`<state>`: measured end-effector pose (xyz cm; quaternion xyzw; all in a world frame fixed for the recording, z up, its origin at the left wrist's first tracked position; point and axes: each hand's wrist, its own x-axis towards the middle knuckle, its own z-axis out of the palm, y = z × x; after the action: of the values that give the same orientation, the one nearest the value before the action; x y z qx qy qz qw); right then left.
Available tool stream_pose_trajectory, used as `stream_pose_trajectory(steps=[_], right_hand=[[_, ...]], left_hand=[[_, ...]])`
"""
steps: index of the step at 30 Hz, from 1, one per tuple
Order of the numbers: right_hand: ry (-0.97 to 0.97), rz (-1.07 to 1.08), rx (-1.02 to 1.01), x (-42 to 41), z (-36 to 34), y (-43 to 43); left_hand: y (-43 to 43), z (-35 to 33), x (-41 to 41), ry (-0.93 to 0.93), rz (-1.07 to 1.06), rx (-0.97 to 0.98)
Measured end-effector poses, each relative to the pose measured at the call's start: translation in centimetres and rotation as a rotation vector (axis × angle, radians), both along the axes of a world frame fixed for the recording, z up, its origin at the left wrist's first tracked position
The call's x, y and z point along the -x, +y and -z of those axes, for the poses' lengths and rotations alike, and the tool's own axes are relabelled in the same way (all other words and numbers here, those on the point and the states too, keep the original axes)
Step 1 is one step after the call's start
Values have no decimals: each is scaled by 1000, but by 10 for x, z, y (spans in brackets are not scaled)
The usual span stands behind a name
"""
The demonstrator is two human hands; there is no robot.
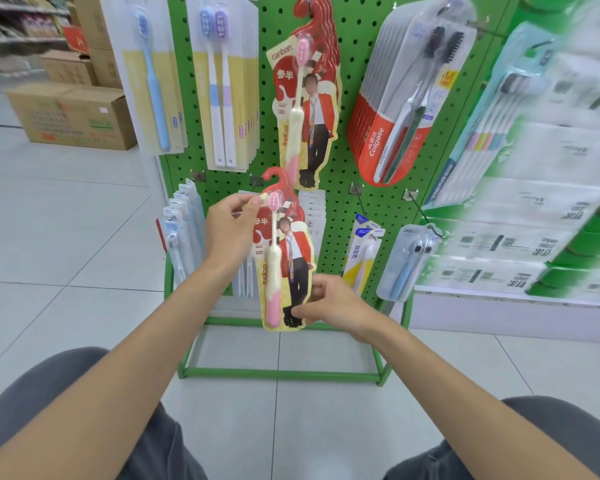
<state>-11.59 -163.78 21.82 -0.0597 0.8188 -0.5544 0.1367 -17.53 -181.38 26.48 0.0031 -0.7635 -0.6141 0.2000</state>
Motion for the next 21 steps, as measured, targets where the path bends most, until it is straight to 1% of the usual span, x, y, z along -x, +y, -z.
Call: stream_pose_trajectory(steps=[2,3,6,8,10,14,19,21], right_hand=[[90,30,-62,-2,-2,-3],[133,28,-93,-4,-4,-4],[267,-14,-143,-10,-11,-9],[344,-64,-206,-13,-13,-11],[376,-95,-272,-13,-9,-13],[378,-113,-327,-10,-3,-10],[341,-23,-272,-1,-5,-2],[330,-4,-271,3,-5,0]], left_hand=[[1,-1,-2,72,0,277],[2,-3,-5,69,13,334],[9,-7,-15,7,140,348],[13,-8,-23,9,208,381],[16,-6,-27,36,237,339],[24,-4,-29,13,277,85],[27,0,-26,14,269,-18],[29,1,-26,13,260,-19]])
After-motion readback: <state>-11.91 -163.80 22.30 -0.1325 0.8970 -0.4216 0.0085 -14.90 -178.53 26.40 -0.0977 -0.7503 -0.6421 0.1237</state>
